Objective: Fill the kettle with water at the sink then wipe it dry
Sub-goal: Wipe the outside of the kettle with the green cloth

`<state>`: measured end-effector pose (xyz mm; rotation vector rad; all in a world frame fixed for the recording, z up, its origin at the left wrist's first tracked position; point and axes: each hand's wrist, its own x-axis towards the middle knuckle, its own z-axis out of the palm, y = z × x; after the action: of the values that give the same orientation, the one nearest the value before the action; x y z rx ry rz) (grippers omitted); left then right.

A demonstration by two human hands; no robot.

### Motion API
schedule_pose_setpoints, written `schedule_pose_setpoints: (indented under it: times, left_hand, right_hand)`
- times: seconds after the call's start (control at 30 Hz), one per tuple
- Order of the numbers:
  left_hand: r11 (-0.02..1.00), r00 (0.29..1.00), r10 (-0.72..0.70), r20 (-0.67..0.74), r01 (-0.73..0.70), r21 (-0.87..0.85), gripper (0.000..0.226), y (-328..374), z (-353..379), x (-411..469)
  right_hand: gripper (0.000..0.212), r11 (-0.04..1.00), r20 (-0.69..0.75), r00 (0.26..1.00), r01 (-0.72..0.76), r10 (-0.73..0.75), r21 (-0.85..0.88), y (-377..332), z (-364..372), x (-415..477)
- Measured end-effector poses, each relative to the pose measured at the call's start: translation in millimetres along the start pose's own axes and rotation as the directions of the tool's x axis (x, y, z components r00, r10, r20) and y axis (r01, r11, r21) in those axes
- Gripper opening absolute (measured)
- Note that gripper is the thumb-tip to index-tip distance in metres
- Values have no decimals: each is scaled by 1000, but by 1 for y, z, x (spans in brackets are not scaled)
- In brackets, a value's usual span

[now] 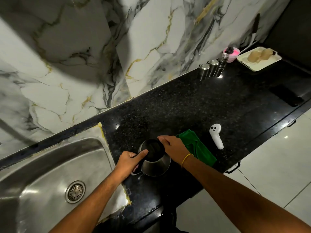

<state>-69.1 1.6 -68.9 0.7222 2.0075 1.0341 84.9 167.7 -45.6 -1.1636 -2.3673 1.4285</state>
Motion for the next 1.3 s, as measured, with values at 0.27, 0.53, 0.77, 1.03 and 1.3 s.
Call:
schedule_pose_setpoints:
  times: [0.27,0.53,0.77,1.03,1.3]
  left_hand:
    - [999,999,10,33,-12,43,85,2,-3,-1]
    - [997,995,-43,92,37,64,81,5,-6,-1]
    - [997,994,-71,82,69,25,82,6,-6,-1]
    - [996,997,-75,-3,75,-55,66,8,2,-5]
    - [999,996,-38,-81,37,-18,64,2,6,-5]
  right_hand:
    - [35,995,-3,1000,0,0,101,13,-1,-2]
    - [52,897,-182,944,-321,276,-304,75,-37,23]
    - [101,779,-61,917,-369,395,-507,115,-14,24]
    - [62,682,-206,961,-276,184,-678,145,-8,18]
    - [35,931,-252,939,-292,236,-219,121,-35,39]
